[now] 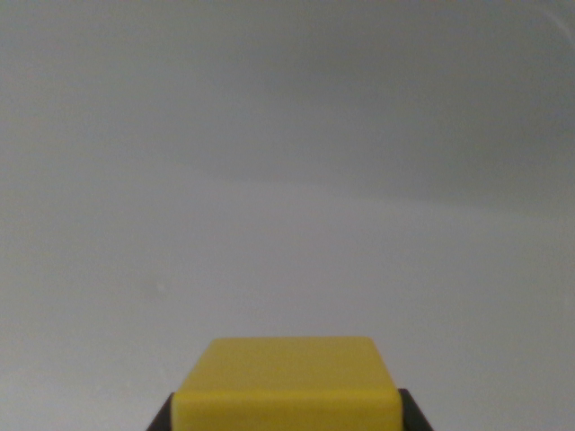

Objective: Pick yellow cube

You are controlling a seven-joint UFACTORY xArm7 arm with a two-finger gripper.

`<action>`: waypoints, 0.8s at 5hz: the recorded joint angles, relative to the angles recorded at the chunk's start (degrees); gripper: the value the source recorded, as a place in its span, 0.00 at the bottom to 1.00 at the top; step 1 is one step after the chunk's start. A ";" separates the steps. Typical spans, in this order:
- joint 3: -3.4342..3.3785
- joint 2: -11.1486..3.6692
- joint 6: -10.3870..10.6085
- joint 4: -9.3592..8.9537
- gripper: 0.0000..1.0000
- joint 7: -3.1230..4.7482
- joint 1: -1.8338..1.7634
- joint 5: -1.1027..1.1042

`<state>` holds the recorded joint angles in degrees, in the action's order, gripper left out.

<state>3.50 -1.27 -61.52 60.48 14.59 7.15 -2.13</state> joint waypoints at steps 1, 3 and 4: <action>0.02 1.00 -2.71 1.71 1.00 -0.15 -0.02 0.14; 0.04 2.00 -5.40 3.41 1.00 -0.29 -0.04 0.28; 0.04 2.00 -5.40 3.41 1.00 -0.29 -0.04 0.28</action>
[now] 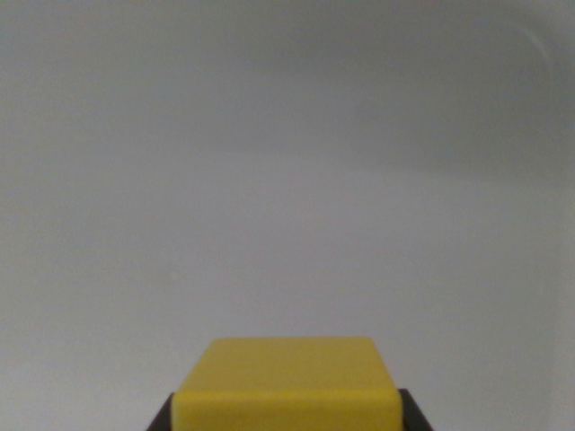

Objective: Pick yellow cube

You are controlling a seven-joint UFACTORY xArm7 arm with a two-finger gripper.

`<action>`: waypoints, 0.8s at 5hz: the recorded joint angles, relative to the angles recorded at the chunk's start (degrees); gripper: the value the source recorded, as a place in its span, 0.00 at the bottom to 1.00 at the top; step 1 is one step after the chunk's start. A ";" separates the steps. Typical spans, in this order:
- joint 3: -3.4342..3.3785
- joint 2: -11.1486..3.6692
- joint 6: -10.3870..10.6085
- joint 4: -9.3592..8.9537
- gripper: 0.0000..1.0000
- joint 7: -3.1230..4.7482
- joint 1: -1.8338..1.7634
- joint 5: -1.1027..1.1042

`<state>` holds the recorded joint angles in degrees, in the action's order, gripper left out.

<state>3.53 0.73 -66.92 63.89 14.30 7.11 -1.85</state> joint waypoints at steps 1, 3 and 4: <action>0.02 0.98 -2.66 1.68 1.00 -0.14 -0.02 0.14; 0.03 1.93 -5.22 3.30 1.00 -0.28 -0.03 0.27; 0.03 1.93 -5.22 3.30 1.00 -0.28 -0.03 0.27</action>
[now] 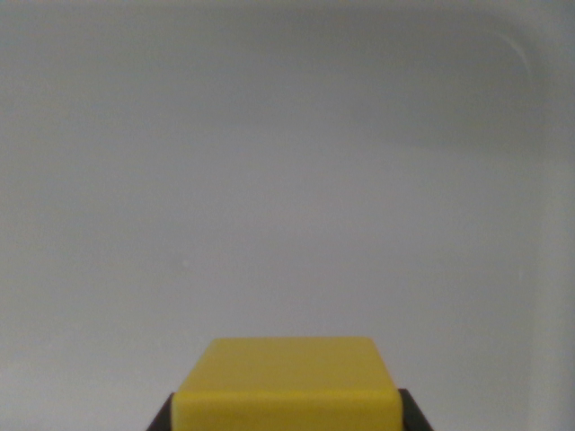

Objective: Pick yellow cube

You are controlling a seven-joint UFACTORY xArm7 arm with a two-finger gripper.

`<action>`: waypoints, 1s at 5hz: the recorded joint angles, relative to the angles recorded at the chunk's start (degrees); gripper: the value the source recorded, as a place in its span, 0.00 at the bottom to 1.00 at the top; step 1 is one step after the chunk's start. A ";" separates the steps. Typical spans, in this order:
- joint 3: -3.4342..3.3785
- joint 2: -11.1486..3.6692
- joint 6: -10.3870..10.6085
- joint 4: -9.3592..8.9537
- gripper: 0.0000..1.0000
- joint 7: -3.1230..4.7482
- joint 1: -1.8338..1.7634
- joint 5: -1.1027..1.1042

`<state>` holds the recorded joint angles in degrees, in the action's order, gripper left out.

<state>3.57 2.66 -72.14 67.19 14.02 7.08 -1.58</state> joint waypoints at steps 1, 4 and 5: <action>0.02 0.91 -2.48 1.56 1.00 -0.13 -0.02 0.13; 0.03 1.74 -4.72 2.98 1.00 -0.25 -0.03 0.24; 0.05 2.58 -6.97 4.41 1.00 -0.37 -0.05 0.36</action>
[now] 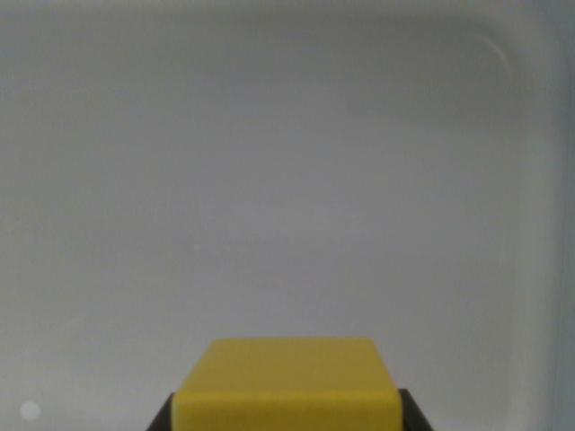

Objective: Pick yellow cube

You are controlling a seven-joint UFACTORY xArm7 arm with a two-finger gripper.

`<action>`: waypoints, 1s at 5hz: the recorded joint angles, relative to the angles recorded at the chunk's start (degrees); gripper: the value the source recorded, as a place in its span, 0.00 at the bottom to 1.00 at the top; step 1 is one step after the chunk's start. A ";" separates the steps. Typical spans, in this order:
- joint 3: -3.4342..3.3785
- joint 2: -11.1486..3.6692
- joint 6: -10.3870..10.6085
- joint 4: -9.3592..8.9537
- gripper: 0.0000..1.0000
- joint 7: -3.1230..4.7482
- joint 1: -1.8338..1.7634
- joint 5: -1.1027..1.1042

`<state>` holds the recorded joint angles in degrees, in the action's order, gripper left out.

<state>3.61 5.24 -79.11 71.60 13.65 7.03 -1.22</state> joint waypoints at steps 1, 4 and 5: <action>0.00 0.00 0.00 0.00 1.00 0.00 0.00 0.00; 0.03 1.47 -3.96 2.51 1.00 -0.21 -0.03 0.20; 0.03 1.47 -3.96 2.51 1.00 -0.21 -0.03 0.20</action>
<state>3.64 6.70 -83.08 74.11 13.44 7.01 -1.02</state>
